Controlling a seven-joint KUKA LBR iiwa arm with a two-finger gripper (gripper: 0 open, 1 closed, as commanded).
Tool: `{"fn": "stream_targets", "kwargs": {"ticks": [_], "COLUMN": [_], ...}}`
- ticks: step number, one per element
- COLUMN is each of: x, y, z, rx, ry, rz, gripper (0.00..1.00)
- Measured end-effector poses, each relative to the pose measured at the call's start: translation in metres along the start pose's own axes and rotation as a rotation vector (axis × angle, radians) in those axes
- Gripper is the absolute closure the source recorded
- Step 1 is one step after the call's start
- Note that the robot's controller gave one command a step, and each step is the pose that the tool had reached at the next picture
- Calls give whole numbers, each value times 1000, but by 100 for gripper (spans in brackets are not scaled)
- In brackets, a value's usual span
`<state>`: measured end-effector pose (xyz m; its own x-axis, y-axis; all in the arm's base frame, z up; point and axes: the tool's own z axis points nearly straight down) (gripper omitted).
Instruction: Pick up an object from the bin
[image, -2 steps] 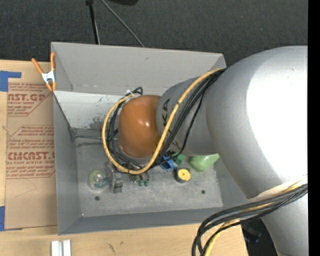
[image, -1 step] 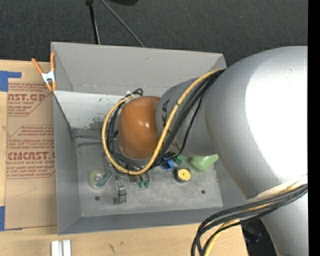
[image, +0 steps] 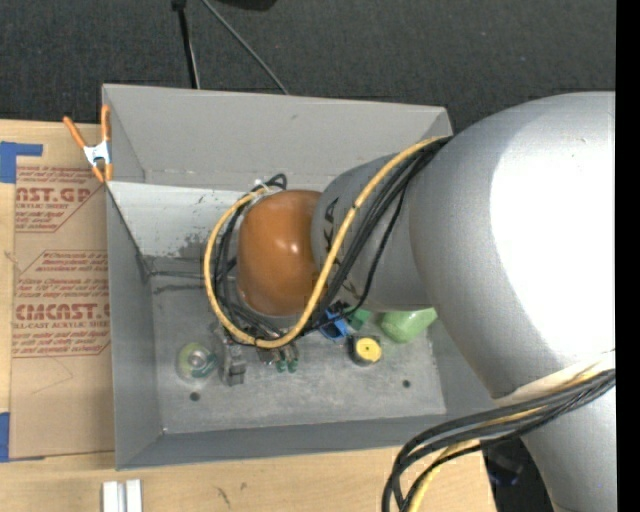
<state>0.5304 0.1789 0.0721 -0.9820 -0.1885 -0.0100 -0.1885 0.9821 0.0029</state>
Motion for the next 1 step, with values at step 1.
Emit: {"fn": "stream_targets", "kwargs": {"ticks": [1], "x": [2], "y": [0], "z": [2], "rx": [1], "ry": [9], "rz": [-1], "gripper": [0]}}
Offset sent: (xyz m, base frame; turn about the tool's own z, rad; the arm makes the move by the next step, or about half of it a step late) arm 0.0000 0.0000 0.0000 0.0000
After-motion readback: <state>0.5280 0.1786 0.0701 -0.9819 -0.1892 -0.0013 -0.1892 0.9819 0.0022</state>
